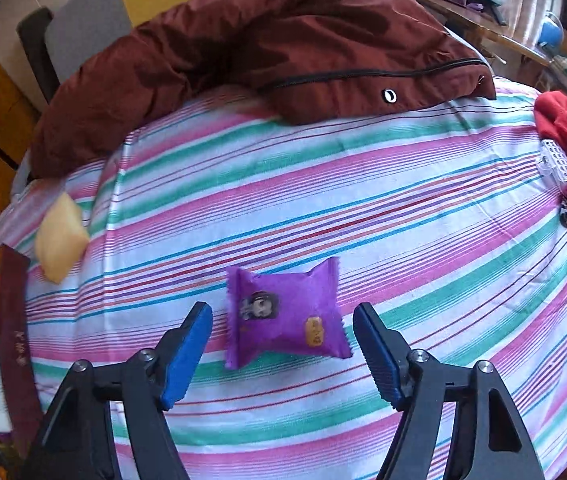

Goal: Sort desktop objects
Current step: 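Grasp the purple snack pack with the right tool while the left tool grasps the yellow sponge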

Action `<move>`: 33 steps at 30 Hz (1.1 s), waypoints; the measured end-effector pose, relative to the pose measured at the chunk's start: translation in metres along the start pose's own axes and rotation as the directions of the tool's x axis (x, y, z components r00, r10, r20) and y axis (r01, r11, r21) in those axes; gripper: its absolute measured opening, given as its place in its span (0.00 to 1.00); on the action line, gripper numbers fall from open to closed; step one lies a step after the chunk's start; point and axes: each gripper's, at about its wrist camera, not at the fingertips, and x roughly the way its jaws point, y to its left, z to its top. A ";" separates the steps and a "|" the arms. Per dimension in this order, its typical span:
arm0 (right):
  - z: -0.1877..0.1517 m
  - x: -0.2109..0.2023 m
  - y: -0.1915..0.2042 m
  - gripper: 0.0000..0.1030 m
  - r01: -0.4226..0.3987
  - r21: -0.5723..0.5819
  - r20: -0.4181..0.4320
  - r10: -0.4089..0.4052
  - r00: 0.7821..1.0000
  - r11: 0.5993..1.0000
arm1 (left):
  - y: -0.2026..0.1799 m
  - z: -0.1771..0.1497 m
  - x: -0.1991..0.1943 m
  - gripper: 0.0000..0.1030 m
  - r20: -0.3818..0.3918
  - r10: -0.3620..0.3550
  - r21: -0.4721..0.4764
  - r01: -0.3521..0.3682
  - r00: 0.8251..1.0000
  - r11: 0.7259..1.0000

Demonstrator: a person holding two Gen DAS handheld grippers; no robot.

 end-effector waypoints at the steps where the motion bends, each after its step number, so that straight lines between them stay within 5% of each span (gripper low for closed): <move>1: 0.001 0.002 -0.001 0.71 0.002 0.000 0.001 -0.002 1.000 1.000 | 0.000 0.002 0.002 0.68 -0.001 0.001 0.001 -0.001 1.000 1.000; 13: 0.003 0.013 0.005 0.53 0.021 -0.080 -0.030 -0.023 0.999 0.997 | 0.007 0.051 0.039 0.70 -0.067 -0.005 0.004 0.005 0.998 1.000; 15: 0.003 0.013 0.006 0.52 0.026 -0.093 -0.033 -0.029 0.999 0.995 | 0.003 0.060 0.050 0.78 -0.085 0.008 0.042 -0.004 0.996 0.999; 25: 0.003 0.011 0.003 0.52 0.018 -0.095 -0.045 -0.022 0.999 0.995 | -0.015 0.083 0.105 0.80 -0.146 0.136 0.280 -0.091 0.980 0.956; 33: 0.004 0.010 -0.001 0.54 0.016 -0.092 -0.056 -0.021 0.998 0.996 | -0.013 0.090 0.137 0.83 -0.189 0.133 0.357 -0.058 0.973 0.932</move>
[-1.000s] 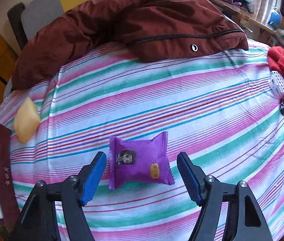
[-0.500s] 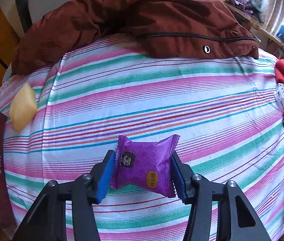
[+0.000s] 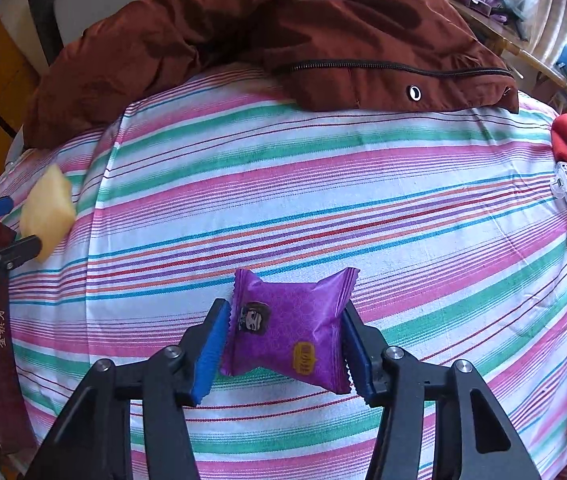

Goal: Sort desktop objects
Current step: 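Grasp the purple snack pack with the right tool while the left tool grasps the yellow sponge, then carry the purple pack and yellow sponge into the gold tray and release both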

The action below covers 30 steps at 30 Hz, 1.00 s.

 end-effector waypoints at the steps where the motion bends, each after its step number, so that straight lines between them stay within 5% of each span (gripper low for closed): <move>1: 0.000 0.000 0.000 0.54 0.000 0.000 -0.001 0.000 1.000 1.000 | 0.002 0.001 0.001 0.83 0.005 -0.007 -0.006 0.007 1.000 1.000; 7: -0.001 0.000 -0.002 0.55 0.007 -0.008 -0.004 -0.007 1.000 1.000 | 0.007 0.004 0.018 0.79 -0.012 -0.041 -0.021 0.041 0.999 0.999; 9: -0.001 0.000 -0.002 0.56 0.009 -0.010 -0.004 -0.009 1.000 1.000 | 0.007 0.002 0.024 0.61 -0.008 -0.052 -0.017 0.052 0.999 0.998; 12: -0.002 0.000 -0.003 0.56 0.013 -0.018 -0.001 -0.013 1.000 1.000 | 0.010 0.000 0.021 0.55 0.019 -0.081 -0.048 0.082 0.996 0.995; 18: -0.001 -0.009 -0.002 0.45 0.009 -0.043 0.027 -0.008 1.000 0.999 | 0.012 -0.010 -0.012 0.54 0.099 -0.129 -0.092 0.139 0.987 0.986; 30: -0.008 -0.036 0.008 0.45 -0.054 -0.052 0.084 0.058 0.995 0.997 | -0.006 -0.051 -0.088 0.54 0.195 -0.158 -0.167 0.192 0.968 0.967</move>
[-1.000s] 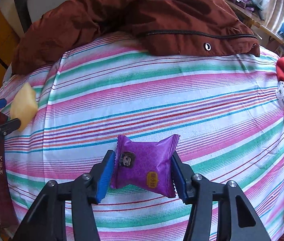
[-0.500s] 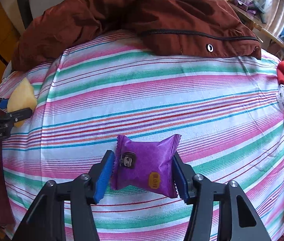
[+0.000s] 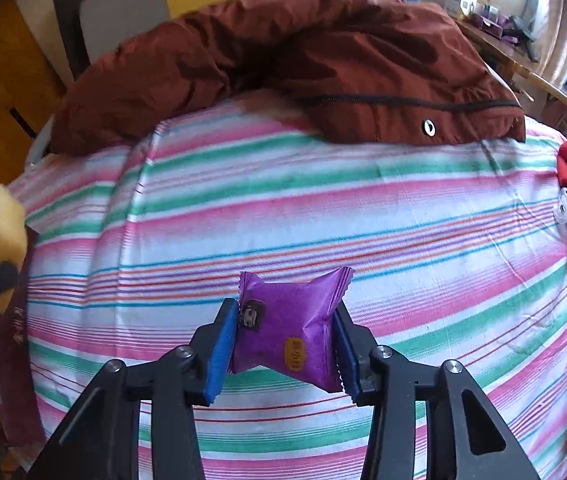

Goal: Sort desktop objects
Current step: 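Carry the purple pack and yellow sponge into the gold tray and release both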

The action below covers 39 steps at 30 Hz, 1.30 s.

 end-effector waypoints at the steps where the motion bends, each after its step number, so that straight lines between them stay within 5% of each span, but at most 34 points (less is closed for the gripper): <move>1: 0.001 -0.003 0.002 0.45 -0.013 -0.006 0.012 0.013 1.000 1.000 | 0.001 -0.003 -0.010 0.54 0.015 -0.001 -0.005 0.001 1.000 1.000; 16: 0.002 -0.016 0.061 0.45 -0.097 -0.157 0.094 0.113 0.989 0.983 | 0.043 -0.093 -0.119 0.55 0.183 0.095 -0.206 -0.056 0.979 0.977; 25: -0.006 -0.030 0.100 0.45 -0.131 -0.243 0.103 0.160 0.982 0.961 | 0.125 -0.180 -0.186 0.55 0.208 0.241 -0.460 -0.123 0.948 0.880; 31: -0.023 -0.059 0.151 0.45 -0.180 -0.345 0.114 0.232 0.966 0.921 | 0.150 -0.232 -0.189 0.55 0.161 0.262 -0.551 -0.134 0.951 0.824; 39: -0.060 -0.097 0.239 0.45 -0.308 -0.469 0.090 0.391 0.916 0.828 | 0.142 -0.266 -0.168 0.55 0.142 0.197 -0.561 -0.085 0.970 0.824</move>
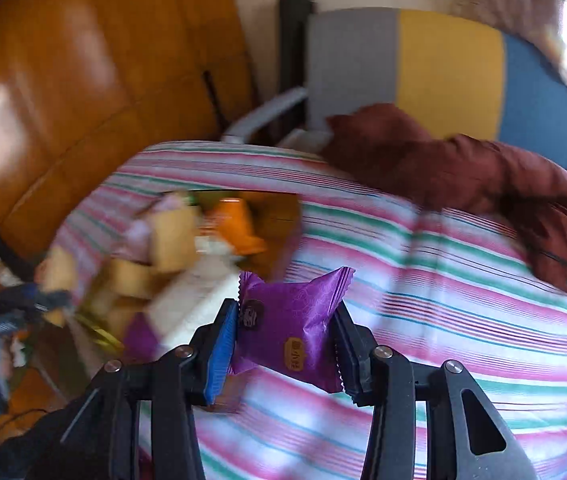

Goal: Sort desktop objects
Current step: 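Carry the purple pack and yellow sponge into the gold tray and release both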

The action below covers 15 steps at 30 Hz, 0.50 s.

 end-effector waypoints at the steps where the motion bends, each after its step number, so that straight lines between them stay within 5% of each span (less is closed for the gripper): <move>1: 0.000 0.001 0.013 0.45 -0.017 -0.014 0.001 0.017 1.000 1.000 | 0.000 -0.002 0.001 0.55 -0.001 -0.002 -0.002 0.002 1.000 1.000; 8: -0.001 0.008 0.077 0.45 -0.109 -0.069 0.009 0.110 0.994 0.992 | -0.009 -0.007 -0.003 0.55 0.042 0.039 0.057 -0.041 0.998 0.997; 15: 0.006 0.034 0.106 0.45 -0.115 -0.092 -0.035 0.113 0.993 0.989 | -0.004 -0.015 0.013 0.55 0.015 0.056 0.057 -0.057 0.998 0.997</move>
